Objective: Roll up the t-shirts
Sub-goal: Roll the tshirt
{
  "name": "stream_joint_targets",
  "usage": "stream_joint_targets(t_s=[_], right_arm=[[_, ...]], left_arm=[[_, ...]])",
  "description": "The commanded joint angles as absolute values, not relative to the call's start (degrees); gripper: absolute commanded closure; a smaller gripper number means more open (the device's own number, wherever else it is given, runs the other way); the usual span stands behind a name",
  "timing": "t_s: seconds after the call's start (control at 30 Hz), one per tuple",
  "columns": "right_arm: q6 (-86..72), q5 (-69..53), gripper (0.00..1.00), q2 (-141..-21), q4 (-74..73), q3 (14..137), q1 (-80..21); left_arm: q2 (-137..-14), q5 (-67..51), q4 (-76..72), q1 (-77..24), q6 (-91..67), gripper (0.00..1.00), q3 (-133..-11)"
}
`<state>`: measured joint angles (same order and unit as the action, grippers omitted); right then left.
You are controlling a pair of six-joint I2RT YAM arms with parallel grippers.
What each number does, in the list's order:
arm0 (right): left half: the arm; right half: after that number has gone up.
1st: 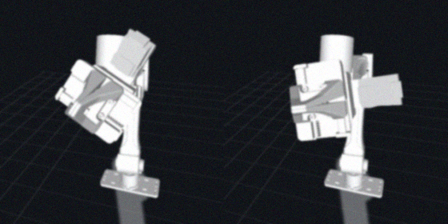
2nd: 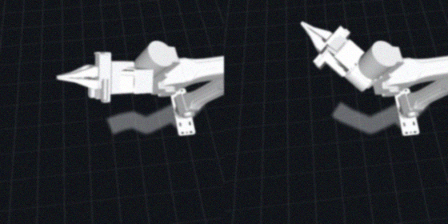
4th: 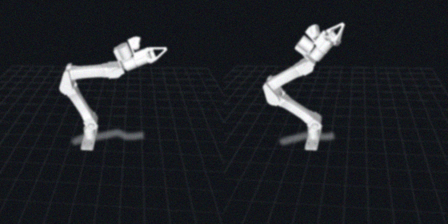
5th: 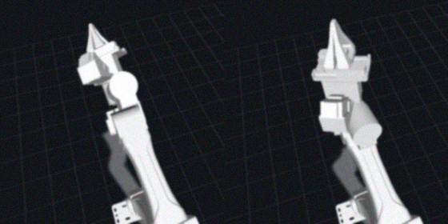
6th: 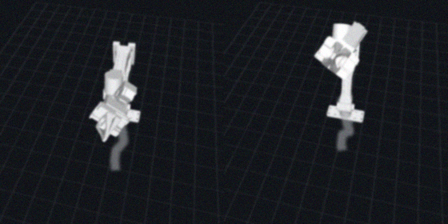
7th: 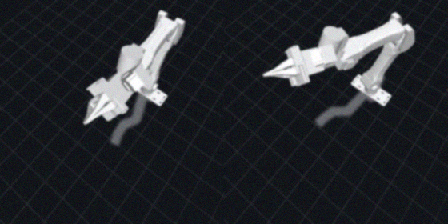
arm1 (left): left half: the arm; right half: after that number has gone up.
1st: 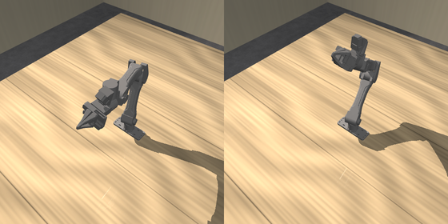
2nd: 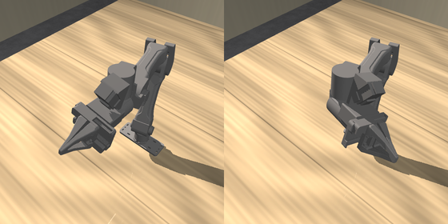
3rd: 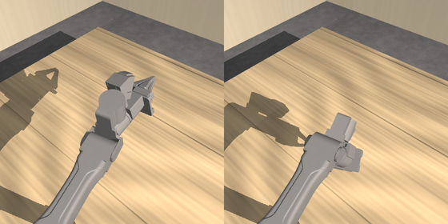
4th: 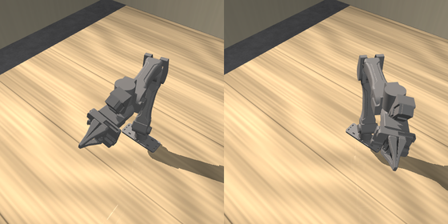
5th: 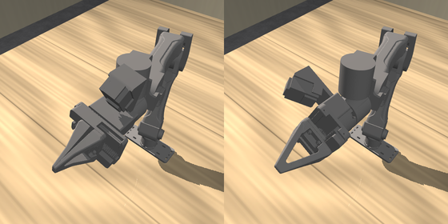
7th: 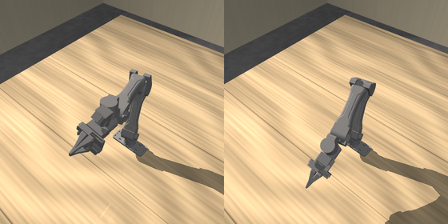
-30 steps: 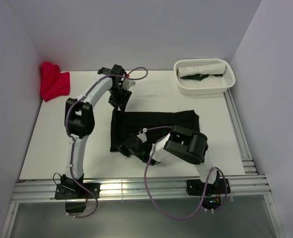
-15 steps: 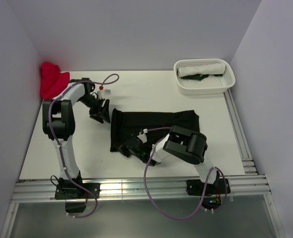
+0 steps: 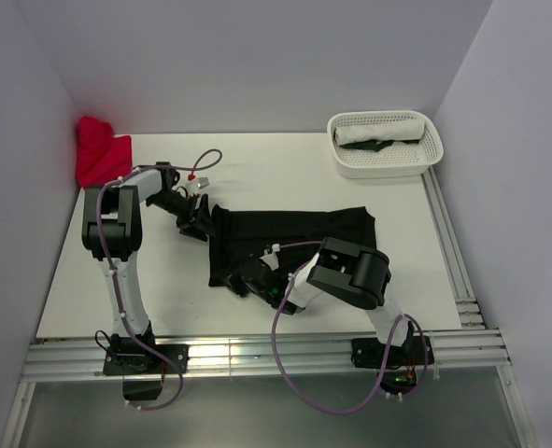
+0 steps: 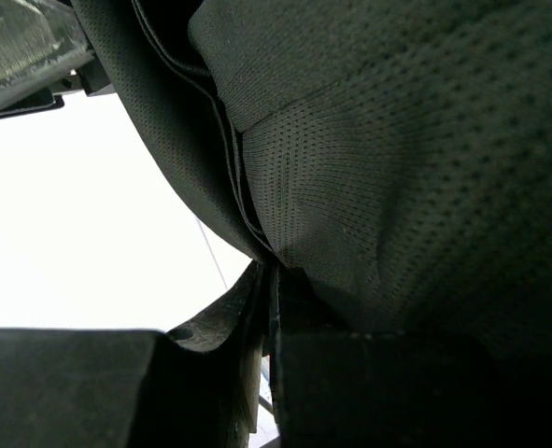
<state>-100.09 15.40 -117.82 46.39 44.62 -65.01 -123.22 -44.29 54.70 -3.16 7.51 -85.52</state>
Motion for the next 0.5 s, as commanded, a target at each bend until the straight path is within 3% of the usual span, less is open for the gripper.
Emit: stream_joint_targets(t_s=[0.0,0.3,0.47], right_arm=[[-100.7,16.3,1.00,-119.3,44.8,43.4,-65.3],[-100.5,15.9,1.00,-119.6,46.1,43.4,-65.0],[-100.1,15.9,1.00,-119.4,46.8,43.2,-64.8]], left_arm=[[-125.2,-45.3,49.0,-3.2,5.3,0.43,-84.0],[-126.0,-45.8,47.0,-4.2,2.7,0.53,-84.0],[-125.9,-44.2,46.8,-5.9,1.3,0.80,-84.5]])
